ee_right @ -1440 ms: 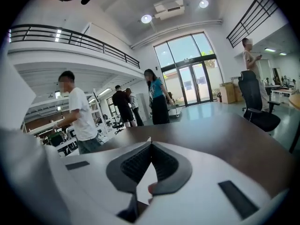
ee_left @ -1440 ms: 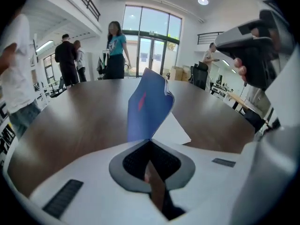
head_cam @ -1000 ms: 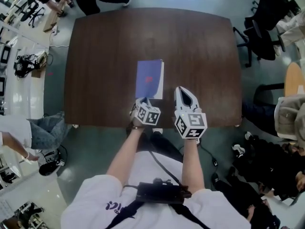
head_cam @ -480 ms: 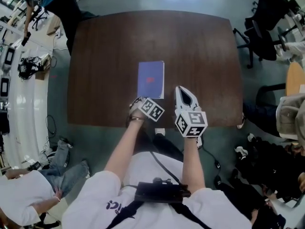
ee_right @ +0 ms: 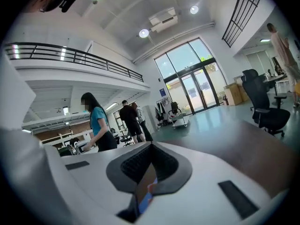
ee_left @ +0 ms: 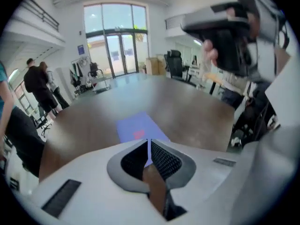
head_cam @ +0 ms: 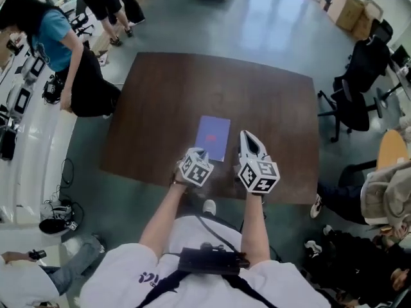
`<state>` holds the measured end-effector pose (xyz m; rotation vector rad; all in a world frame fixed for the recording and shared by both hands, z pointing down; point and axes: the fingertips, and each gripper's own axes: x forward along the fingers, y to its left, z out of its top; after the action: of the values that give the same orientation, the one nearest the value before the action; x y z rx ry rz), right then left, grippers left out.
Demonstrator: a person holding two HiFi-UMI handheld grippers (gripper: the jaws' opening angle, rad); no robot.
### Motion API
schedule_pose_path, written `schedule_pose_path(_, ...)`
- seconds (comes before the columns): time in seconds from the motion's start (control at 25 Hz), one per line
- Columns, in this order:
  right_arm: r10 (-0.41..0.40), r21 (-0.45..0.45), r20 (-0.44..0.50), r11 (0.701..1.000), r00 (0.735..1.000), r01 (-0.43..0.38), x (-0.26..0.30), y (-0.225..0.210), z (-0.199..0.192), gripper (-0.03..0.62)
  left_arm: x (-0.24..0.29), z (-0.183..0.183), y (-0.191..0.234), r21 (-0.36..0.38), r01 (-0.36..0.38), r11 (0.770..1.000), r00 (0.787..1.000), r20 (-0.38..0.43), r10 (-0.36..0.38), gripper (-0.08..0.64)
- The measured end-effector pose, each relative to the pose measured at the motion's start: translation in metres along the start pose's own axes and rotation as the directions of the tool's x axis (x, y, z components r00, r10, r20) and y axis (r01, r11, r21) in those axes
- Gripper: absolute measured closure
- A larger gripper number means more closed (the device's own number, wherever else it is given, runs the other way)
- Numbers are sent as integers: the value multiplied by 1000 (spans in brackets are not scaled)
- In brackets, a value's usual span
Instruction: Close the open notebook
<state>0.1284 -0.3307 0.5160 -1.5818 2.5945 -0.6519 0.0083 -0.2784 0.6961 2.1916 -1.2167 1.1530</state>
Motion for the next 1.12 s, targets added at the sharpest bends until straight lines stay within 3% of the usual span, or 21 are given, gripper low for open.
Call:
schedule_pose_path(0.08,27,-30,23,999,999,-27,1,14,17,591,-32,34,13,-115,15,993,987,158,4,545)
schedule_pose_path(0.12,40,-47,32,998,999,-39,0,21,24,591,-51,53,20,-168,31,985,969,247,11,545)
schedule_pose_path(0.2,65,-90,54,994,996,-60,-1,33,40,591,-90,96,35,-239,62,969,906,421,46,546)
schedule_pose_path(0.28,93,-133,76,988,993,-82,-2,43,57,591,-130,135,49,-264,65,962,827,553,96,546)
schedule_pose_path(0.44,145,-209,117,971,982,-118,-15,69,84,591,-202,178,62,-265,7,964,685,704,188,546)
schedule_pose_path(0.52,146,-245,137,963,980,-109,-19,78,94,591,-224,185,64,-270,-22,963,635,740,222,546)
schedule_pose_path(0.6,148,-263,154,959,977,-104,-21,84,102,591,-236,185,63,-275,-49,960,600,760,249,546)
schedule_pose_path(0.68,151,-270,165,957,975,-103,-25,85,106,591,-241,184,59,-280,-55,958,580,773,259,546)
schedule_pose_path(0.84,156,-280,173,955,972,-103,-31,83,108,591,-245,187,49,-274,-32,961,561,791,244,546)
schedule_pose_path(1.12,136,-287,183,955,974,-80,-39,70,104,591,-230,191,31,-239,-3,971,574,795,197,546)
